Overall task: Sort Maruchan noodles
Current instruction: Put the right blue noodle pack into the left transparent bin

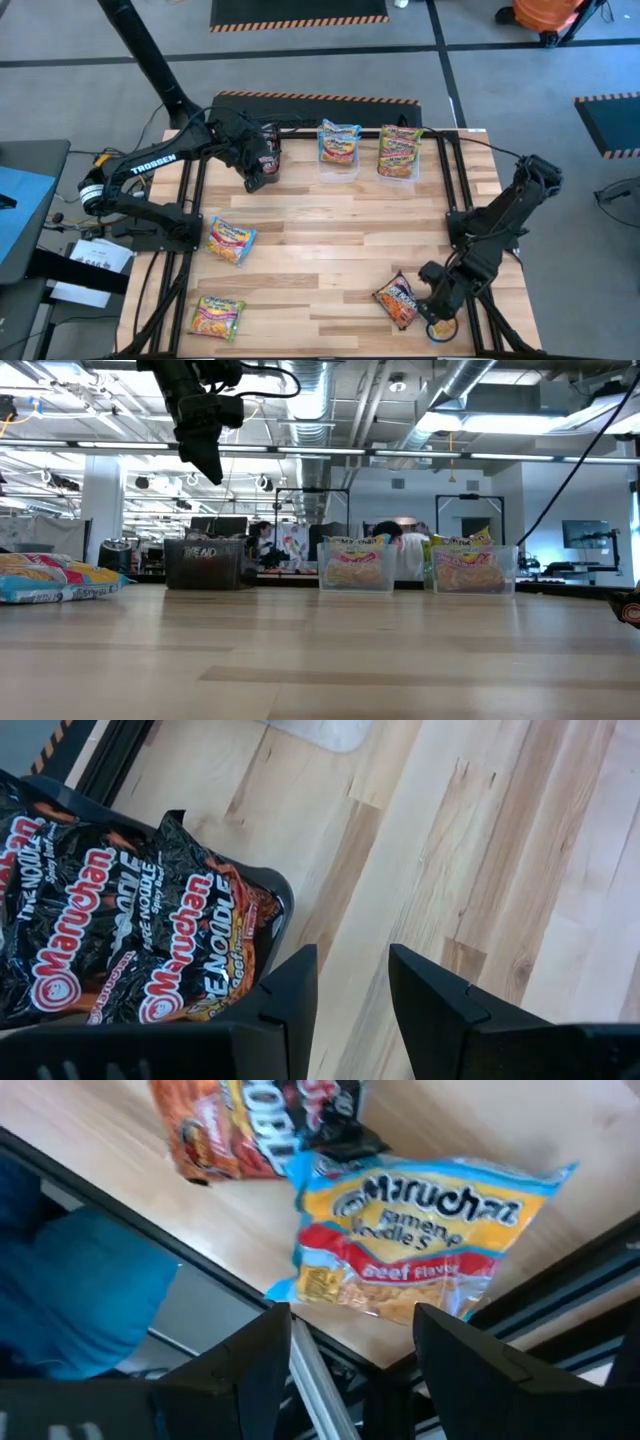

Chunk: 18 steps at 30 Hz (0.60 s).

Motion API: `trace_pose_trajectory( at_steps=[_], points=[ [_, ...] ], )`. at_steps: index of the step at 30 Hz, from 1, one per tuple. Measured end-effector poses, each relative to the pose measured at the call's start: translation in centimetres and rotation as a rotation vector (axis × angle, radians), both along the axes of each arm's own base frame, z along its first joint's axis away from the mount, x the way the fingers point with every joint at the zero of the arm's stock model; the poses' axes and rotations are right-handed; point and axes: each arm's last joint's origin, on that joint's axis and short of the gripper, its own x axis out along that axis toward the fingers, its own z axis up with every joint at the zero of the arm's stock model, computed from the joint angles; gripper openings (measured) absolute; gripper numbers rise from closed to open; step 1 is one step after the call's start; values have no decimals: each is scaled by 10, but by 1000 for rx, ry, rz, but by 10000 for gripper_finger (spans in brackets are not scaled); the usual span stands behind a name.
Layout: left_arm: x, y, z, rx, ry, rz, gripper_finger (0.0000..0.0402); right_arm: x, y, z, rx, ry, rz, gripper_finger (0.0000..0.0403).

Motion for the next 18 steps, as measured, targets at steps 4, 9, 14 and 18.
trace_pose_trajectory(
  at_steps=[4, 9, 14, 18],
  points=[
    [0, 0, 0, -1, -1, 1, 111, -4, 2, -2, -23, -3, -18, 235],
    [0, 0, 0, -4, -3, 8, 111, -2, 10, -16, -88, -32, 112, 233],
    [0, 0, 0, -9, -5, 15, 111, 4, 24, -43, -88, 2, 378, 233],
    [0, 0, 0, -18, -9, 30, 111, 7, 32, -63, -60, 62, 493, 233]
  ],
)
